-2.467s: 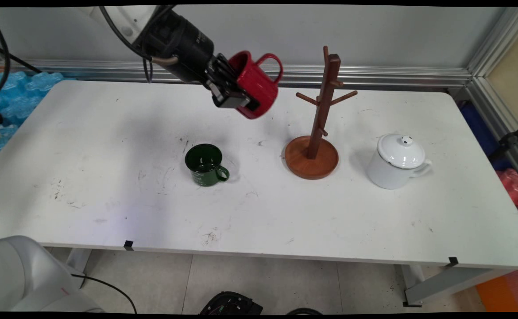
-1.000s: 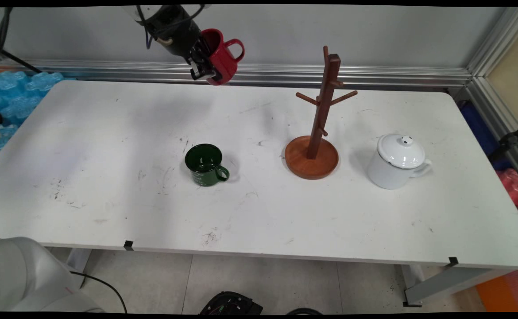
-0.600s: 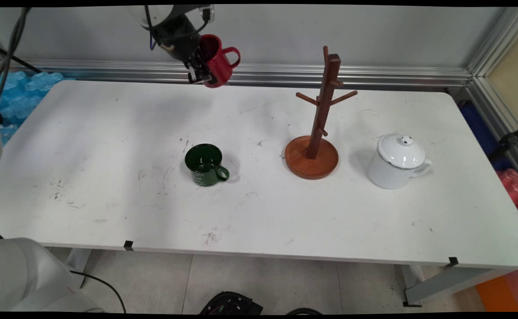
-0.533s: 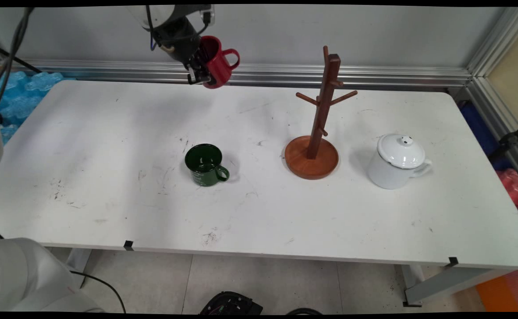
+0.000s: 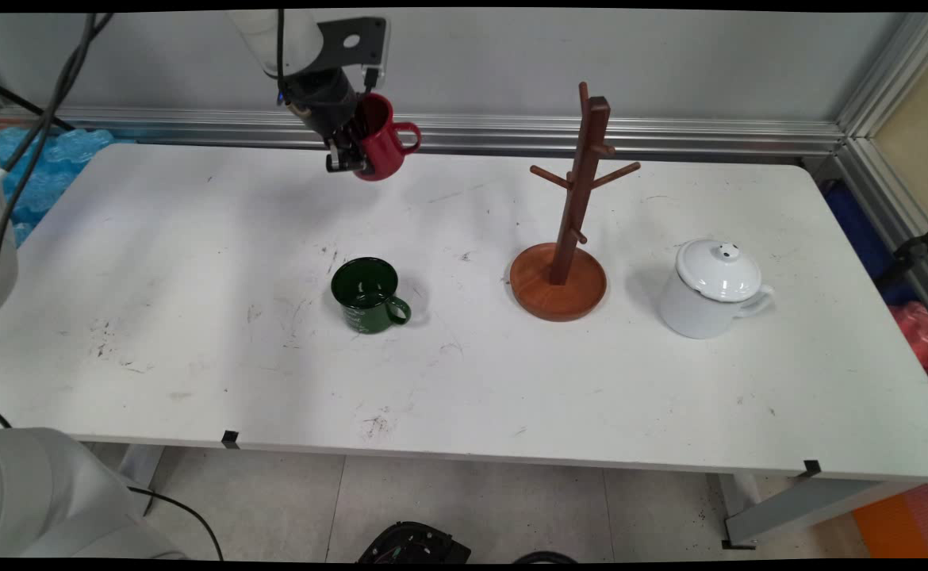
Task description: Place the picked object on the table
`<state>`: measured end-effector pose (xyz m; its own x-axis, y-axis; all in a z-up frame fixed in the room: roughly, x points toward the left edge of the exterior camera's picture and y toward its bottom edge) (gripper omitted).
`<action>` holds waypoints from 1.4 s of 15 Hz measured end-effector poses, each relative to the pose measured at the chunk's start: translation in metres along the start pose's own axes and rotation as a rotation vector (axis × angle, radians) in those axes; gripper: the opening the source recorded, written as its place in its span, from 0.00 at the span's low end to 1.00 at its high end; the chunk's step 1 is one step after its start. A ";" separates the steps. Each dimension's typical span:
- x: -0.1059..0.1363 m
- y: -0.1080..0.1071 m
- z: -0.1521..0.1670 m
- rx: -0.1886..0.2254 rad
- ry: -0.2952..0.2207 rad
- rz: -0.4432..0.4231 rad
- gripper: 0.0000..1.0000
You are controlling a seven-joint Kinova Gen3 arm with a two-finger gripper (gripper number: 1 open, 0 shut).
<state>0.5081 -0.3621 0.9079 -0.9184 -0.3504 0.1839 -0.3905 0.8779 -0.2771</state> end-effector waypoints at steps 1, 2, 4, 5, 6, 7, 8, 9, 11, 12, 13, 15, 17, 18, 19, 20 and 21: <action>-0.001 0.000 0.004 -0.010 -0.009 0.011 0.00; -0.001 0.000 0.008 -0.021 -0.017 0.022 0.00; -0.002 0.001 0.018 -0.050 -0.035 0.047 0.00; -0.003 0.001 0.022 -0.063 -0.042 0.058 0.00; -0.003 0.002 0.026 -0.074 -0.048 0.067 0.00; -0.003 0.003 0.031 -0.086 -0.055 0.076 0.00; -0.003 0.003 0.035 -0.099 -0.060 0.084 0.00; -0.003 0.004 0.039 -0.110 -0.065 0.091 0.00; -0.003 0.005 0.047 -0.130 -0.072 0.101 0.00; -0.003 0.005 0.050 -0.138 -0.075 0.105 0.00; -0.003 0.006 0.053 -0.148 -0.078 0.108 0.00; -0.004 0.007 0.059 -0.164 -0.084 0.113 0.00; -0.005 0.009 0.066 -0.181 -0.085 0.110 0.00; -0.005 0.010 0.068 -0.190 -0.085 0.106 0.00; -0.005 0.011 0.070 -0.196 -0.083 0.103 0.00; -0.004 0.012 0.073 -0.206 -0.080 0.097 0.00; -0.004 0.012 0.075 -0.213 -0.077 0.092 0.00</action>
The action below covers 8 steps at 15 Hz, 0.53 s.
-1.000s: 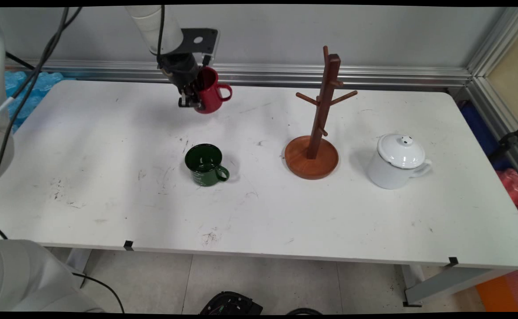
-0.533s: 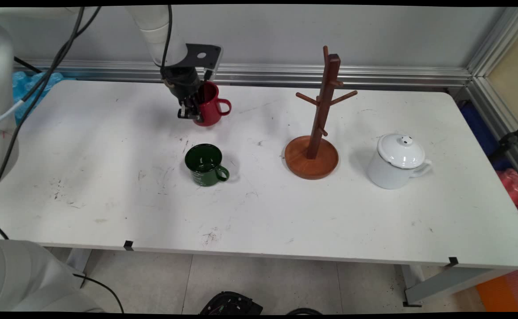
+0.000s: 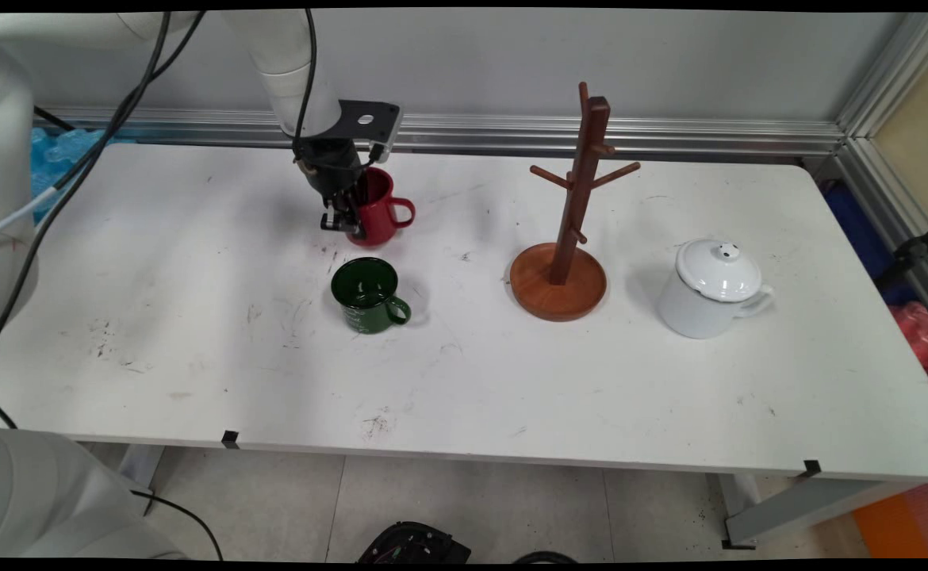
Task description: Place the picked object on the table
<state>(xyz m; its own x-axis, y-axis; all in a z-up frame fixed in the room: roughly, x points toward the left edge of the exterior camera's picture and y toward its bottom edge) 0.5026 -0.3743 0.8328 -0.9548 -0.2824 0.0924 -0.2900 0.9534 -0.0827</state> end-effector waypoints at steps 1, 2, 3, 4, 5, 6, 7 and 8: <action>0.000 0.000 0.002 -0.006 0.002 -0.004 0.00; 0.000 0.000 0.003 -0.012 0.005 -0.008 0.00; -0.001 0.000 0.005 -0.017 0.007 -0.012 0.00; -0.001 0.000 0.006 -0.021 0.009 -0.016 0.00; -0.002 0.000 0.007 -0.025 0.010 -0.020 0.00; -0.003 0.001 0.008 -0.028 0.011 -0.023 0.00; -0.003 0.001 0.009 -0.031 0.013 -0.025 0.00; -0.003 0.001 0.010 -0.035 0.016 -0.029 0.00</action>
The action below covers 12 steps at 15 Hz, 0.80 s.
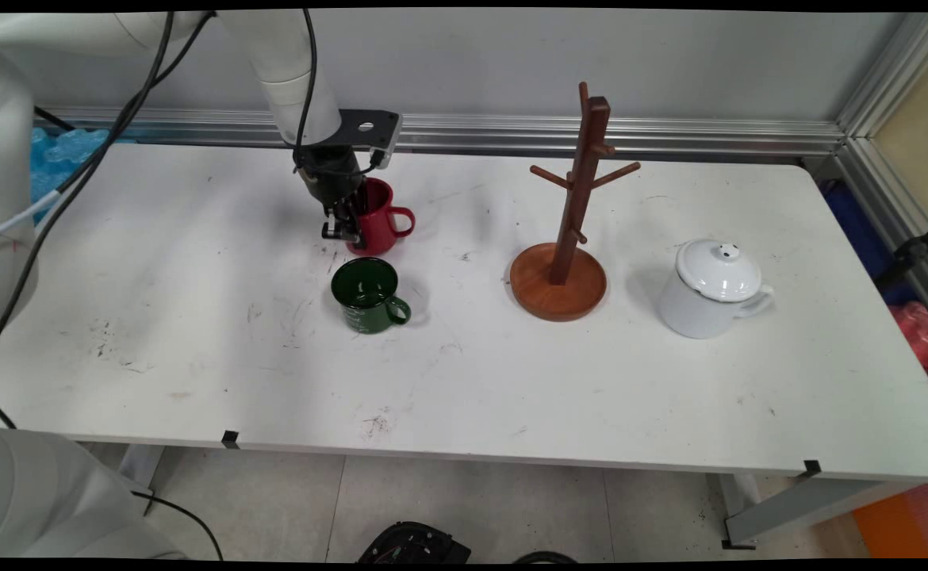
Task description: Place the picked object on the table
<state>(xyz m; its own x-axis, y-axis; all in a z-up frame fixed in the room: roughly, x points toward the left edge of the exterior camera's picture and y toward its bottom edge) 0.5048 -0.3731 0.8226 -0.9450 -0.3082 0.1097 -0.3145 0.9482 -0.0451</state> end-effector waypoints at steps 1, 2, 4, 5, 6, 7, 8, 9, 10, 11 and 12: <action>0.000 0.001 0.001 -0.003 0.003 -0.002 0.00; 0.000 0.001 0.002 -0.006 0.005 -0.004 0.00; -0.001 0.003 0.003 -0.013 0.010 -0.007 1.00; -0.001 0.003 0.004 -0.016 0.012 -0.007 1.00; -0.001 0.004 0.005 -0.020 0.014 -0.007 1.00; -0.001 0.005 0.005 -0.023 0.016 -0.006 1.00; -0.002 0.006 0.005 -0.025 0.018 -0.005 1.00; -0.002 0.006 0.005 -0.027 0.020 -0.003 1.00; -0.001 0.007 0.005 -0.027 0.023 -0.002 1.00; -0.001 0.007 0.004 -0.026 0.026 -0.002 1.00; 0.000 0.006 0.003 -0.022 0.030 -0.003 1.00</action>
